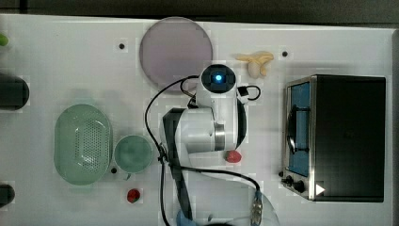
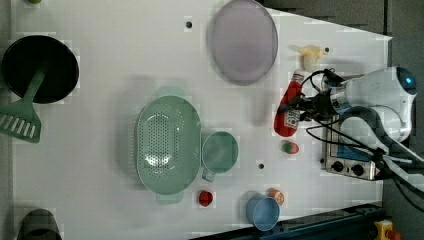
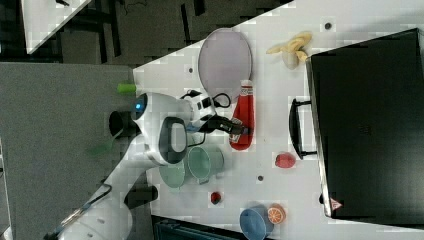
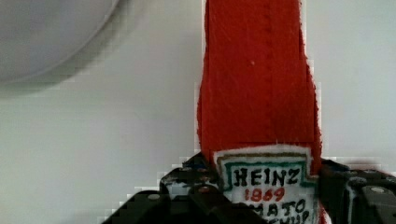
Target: Pick ketchup from strainer and place it on the table
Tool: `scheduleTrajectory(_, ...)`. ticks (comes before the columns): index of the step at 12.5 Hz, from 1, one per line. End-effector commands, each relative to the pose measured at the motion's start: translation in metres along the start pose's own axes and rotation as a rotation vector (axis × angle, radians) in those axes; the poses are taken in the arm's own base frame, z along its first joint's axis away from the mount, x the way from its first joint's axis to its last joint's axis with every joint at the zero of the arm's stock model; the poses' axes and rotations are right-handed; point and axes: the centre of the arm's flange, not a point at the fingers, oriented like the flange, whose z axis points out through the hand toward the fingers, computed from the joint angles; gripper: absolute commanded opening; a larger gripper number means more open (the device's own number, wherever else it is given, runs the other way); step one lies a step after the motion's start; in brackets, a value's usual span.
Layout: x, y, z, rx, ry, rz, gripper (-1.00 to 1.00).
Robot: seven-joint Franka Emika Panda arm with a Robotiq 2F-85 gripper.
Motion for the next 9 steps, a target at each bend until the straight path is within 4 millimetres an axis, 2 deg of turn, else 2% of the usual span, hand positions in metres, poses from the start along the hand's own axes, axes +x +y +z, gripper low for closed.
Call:
scheduleTrajectory(1, 0.005, 0.011, 0.017, 0.036, 0.044, -0.012, 0.46)
scheduleTrajectory(3, 0.007, 0.014, 0.021, 0.042, 0.057, -0.01, 0.9)
scheduleTrajectory(4, 0.007, 0.014, 0.014, 0.037, 0.065, -0.014, 1.0)
scheduleTrajectory(5, 0.009, 0.014, -0.002, 0.035, 0.086, -0.013, 1.0)
scheduleTrajectory(6, 0.012, 0.013, -0.027, 0.036, 0.122, -0.011, 1.0)
scheduleTrajectory(9, 0.013, 0.008, -0.129, 0.03, 0.209, 0.023, 1.0)
